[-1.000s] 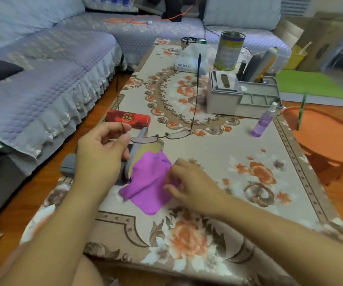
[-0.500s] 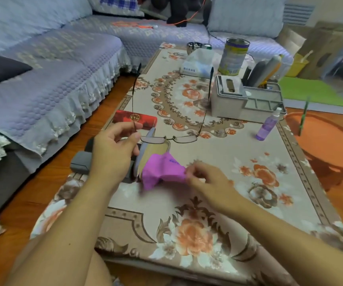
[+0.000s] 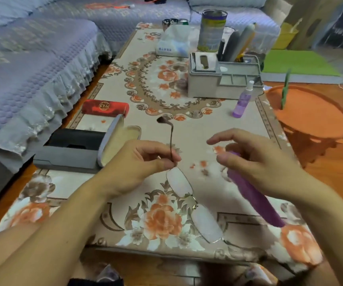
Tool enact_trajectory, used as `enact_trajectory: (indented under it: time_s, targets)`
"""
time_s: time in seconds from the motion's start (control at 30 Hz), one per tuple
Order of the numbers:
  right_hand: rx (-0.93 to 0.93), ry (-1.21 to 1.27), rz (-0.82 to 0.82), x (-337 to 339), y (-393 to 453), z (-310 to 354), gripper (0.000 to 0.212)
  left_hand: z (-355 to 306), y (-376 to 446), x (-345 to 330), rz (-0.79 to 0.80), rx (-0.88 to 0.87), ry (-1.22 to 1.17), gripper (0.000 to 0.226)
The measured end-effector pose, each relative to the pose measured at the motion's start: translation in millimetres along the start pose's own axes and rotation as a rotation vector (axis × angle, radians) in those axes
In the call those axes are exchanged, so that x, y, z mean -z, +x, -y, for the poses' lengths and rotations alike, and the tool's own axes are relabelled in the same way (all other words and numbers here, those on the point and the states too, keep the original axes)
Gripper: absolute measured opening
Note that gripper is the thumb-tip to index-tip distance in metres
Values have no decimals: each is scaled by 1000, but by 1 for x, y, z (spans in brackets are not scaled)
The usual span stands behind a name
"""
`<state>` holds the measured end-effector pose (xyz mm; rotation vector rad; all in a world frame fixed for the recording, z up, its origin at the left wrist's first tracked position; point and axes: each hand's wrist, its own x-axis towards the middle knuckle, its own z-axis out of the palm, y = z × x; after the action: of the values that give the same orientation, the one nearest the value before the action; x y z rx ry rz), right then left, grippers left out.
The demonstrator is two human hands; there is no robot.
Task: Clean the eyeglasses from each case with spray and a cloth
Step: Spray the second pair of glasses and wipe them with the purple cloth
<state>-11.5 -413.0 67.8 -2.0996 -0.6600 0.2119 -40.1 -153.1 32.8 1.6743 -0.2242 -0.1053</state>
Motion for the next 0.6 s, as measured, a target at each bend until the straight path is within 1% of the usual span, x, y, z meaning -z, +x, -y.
enact_trajectory:
  time_s: [0.07,0.1,0.13,0.17,0.23,0.3,0.37,0.47,0.5,0.53,0.6]
  targets:
    - [93,9,110,-11,0,2,34,2,1,-11,122,30,-12,32]
    - [152,9,128,-18,2,1,37,4,2,-16,171,41,-15,26]
    - [216,-15,127,-25,3,0,36,8,4,-20,210,53,-29,20]
    - [271,-56,112,-32,5,-1,30,12,4,-24,232,62,-55,19]
    - [314,-99,75,-40,7,-5,9,20,4,-29,242,89,-135,25]
    - [317,-94,57,-41,6,-8,17,23,4,-33,236,102,-188,25]
    - [348,-149,32,-37,5,-6,29,23,5,-36,176,97,-211,23]
    - [388,-319,-54,-26,3,-6,43,29,8,-33,-5,92,-148,18]
    - [396,-375,-107,-21,2,-7,44,34,8,-30,-75,113,-130,18]
    - [396,-418,-165,-17,0,-9,44,39,6,-28,-134,152,-146,22]
    - [372,-447,-258,-9,-2,-12,41,46,0,-24,-191,257,-229,34]
